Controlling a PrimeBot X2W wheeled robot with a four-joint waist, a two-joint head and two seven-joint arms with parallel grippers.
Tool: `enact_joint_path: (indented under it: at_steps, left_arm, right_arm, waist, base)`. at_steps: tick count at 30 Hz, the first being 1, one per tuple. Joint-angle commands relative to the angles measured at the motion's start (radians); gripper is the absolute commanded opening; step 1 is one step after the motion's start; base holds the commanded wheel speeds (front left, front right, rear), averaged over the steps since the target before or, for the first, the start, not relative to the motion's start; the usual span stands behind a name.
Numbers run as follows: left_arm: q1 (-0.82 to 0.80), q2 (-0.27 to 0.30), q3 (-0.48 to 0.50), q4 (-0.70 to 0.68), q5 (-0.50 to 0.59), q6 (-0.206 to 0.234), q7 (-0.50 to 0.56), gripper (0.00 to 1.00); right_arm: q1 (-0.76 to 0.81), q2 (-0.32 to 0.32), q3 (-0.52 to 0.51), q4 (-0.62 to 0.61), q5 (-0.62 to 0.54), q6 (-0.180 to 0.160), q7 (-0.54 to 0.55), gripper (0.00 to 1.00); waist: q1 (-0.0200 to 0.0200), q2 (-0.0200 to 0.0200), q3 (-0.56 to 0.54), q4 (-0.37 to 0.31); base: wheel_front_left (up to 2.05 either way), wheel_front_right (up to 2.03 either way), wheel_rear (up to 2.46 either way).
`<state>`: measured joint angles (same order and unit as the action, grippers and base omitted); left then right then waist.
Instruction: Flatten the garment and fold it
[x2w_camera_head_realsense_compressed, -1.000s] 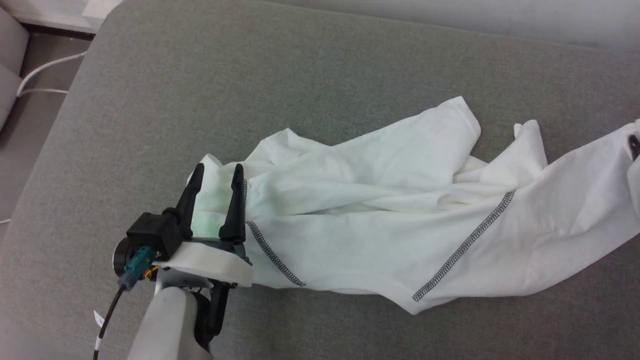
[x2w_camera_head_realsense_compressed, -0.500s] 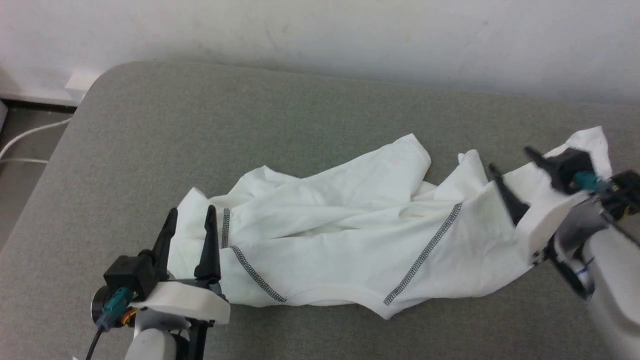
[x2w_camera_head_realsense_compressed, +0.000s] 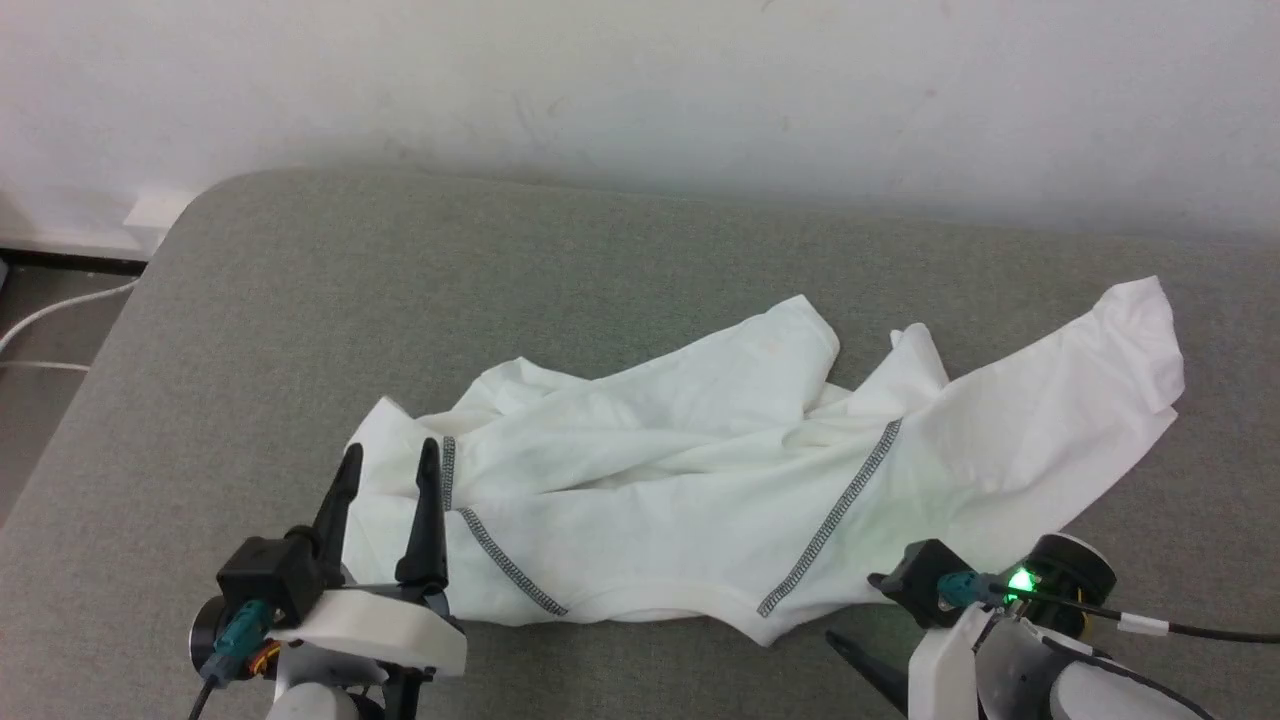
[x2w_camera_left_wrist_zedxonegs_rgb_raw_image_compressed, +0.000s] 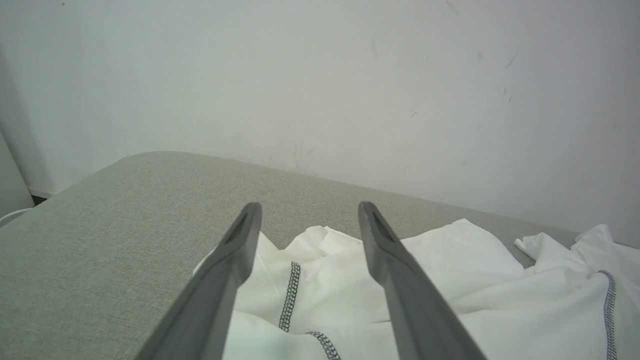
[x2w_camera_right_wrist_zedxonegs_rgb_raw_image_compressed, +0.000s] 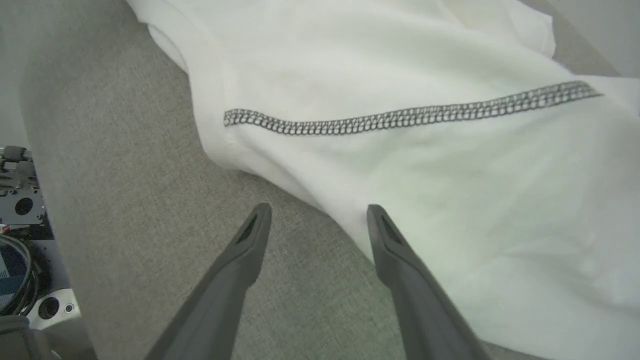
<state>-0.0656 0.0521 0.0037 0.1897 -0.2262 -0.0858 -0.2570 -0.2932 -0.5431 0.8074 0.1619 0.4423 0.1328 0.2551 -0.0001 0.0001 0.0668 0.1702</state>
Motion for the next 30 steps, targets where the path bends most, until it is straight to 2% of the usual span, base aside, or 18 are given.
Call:
enact_joint_path:
  at_steps: [1,10,11,12,16,19,22,26,30]
  left_arm:
    - [0.001,-0.002,-0.004,0.000,0.001,0.003,-0.005,1.00]
    - [-0.013,-0.002,-0.036,-0.006,-0.021,0.019,-0.005,1.00]
    - [-0.013,-0.002,-0.037,-0.006,-0.021,0.021,-0.005,1.00]
    - [-0.012,-0.002,-0.036,-0.006,-0.022,0.021,-0.005,1.00]
    - [0.000,-0.002,-0.018,-0.003,-0.017,0.026,-0.005,1.00]
    - [0.012,-0.001,-0.006,0.003,-0.009,0.022,-0.005,1.00]
    - [0.020,-0.001,0.002,0.010,-0.003,0.018,-0.005,1.00]
    - [0.025,-0.001,0.003,0.015,0.000,0.012,-0.005,1.00]
    - [0.026,-0.001,-0.006,0.014,-0.003,0.012,-0.005,1.00]
  right_arm:
    - [-0.015,-0.003,0.006,0.008,0.002,-0.002,0.002,1.00]
    - [-0.085,0.000,0.101,0.171,-0.003,-0.002,0.017,1.00]
    - [-0.086,0.003,0.110,0.189,0.006,-0.002,0.017,0.64]
    - [-0.087,0.003,0.124,0.200,0.014,-0.002,0.018,0.00]
    - [-0.075,-0.014,0.166,0.200,0.091,-0.002,0.041,0.00]
    - [-0.057,-0.070,0.188,0.155,0.152,-0.002,0.086,0.00]
    - [-0.025,-0.153,0.186,0.082,0.218,-0.002,0.166,0.00]
    - [0.036,-0.263,0.132,-0.015,0.278,-0.002,0.270,0.00]
    - [0.110,-0.292,0.053,-0.056,0.302,-0.002,0.321,0.00]
  waist:
    - [0.0001,-0.0001,0.017,0.021]
    - [0.0001,-0.0001,0.059,0.076]
    - [0.0001,-0.0001,0.060,0.078]
    - [0.0001,-0.0001,0.060,0.079]
    - [0.0001,-0.0001,0.039,0.056]
    - [0.0001,-0.0001,0.008,0.019]
    - [0.0001,-0.0001,-0.026,-0.020]
    - [0.0001,-0.0001,-0.054,-0.062]
    - [0.0001,-0.0001,-0.052,-0.084]
  base:
    - [0.00,0.00,0.00]
    - [0.00,0.00,0.00]
    - [0.00,0.00,0.00]
    - [0.00,0.00,0.00]
    - [0.00,0.00,0.00]
    - [0.00,0.00,0.00]
    - [0.00,0.00,0.00]
    - [0.00,0.00,0.00]
    - [0.00,0.00,0.00]
